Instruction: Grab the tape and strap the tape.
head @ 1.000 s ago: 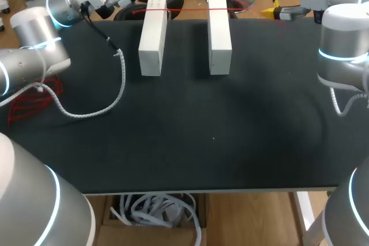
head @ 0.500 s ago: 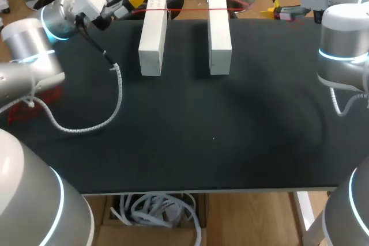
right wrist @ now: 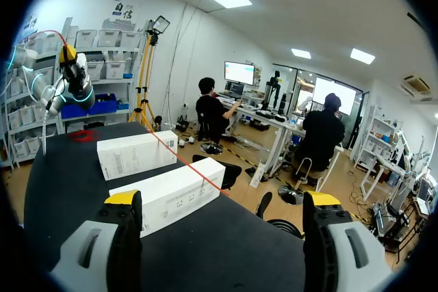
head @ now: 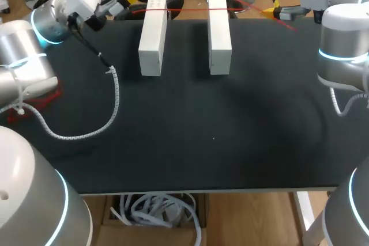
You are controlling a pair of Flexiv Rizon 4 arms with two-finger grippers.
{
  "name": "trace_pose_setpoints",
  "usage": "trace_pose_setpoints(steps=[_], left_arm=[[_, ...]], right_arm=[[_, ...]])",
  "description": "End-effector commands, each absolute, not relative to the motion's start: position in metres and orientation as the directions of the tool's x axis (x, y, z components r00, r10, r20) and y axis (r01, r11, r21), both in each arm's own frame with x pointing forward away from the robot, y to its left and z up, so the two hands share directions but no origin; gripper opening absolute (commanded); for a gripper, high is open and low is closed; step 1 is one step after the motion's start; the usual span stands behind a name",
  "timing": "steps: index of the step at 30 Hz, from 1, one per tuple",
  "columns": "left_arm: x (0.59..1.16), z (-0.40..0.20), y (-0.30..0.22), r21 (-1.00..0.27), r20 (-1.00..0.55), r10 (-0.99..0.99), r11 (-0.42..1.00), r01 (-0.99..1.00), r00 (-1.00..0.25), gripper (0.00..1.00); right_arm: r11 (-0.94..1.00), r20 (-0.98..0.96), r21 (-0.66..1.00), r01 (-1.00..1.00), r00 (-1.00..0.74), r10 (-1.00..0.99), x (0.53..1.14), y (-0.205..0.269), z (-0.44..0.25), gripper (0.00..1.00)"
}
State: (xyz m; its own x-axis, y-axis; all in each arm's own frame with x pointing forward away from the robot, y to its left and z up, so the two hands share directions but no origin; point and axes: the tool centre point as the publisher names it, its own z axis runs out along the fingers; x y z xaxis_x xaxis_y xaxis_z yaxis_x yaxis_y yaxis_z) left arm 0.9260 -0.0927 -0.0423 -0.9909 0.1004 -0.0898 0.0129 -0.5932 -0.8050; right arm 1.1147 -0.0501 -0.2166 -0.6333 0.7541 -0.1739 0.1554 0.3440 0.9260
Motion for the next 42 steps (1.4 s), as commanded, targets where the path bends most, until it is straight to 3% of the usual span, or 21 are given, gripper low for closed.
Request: trace_pose_setpoints(steps=[1, 15, 20, 42], left_arm=[[0.916, -0.033, -0.091, -0.812, 0.044, -0.088, -0.584, 0.015, -0.995, 0.0], [0.921, -0.032, -0.087, -0.811, 0.024, -0.069, -0.585, 0.021, -0.997, 0.0], [0.938, -0.033, -0.08, -0.813, -0.078, -0.035, -0.576, 0.084, -0.996, 0.0], [0.938, -0.033, -0.08, -0.813, -0.078, -0.035, -0.576, 0.084, -0.996, 0.0]], right_arm=[[0.344, -0.174, 0.926, 0.156, -0.633, 0.754, 1.115, -0.05, -0.216, 1.0], [0.344, -0.174, 0.926, 0.156, -0.633, 0.754, 1.115, -0.05, -0.216, 1.0], [0.344, -0.174, 0.926, 0.156, -0.633, 0.754, 1.115, -0.05, -0.216, 1.0], [0.344, -0.174, 0.926, 0.156, -0.633, 0.754, 1.115, -0.05, -0.216, 1.0]])
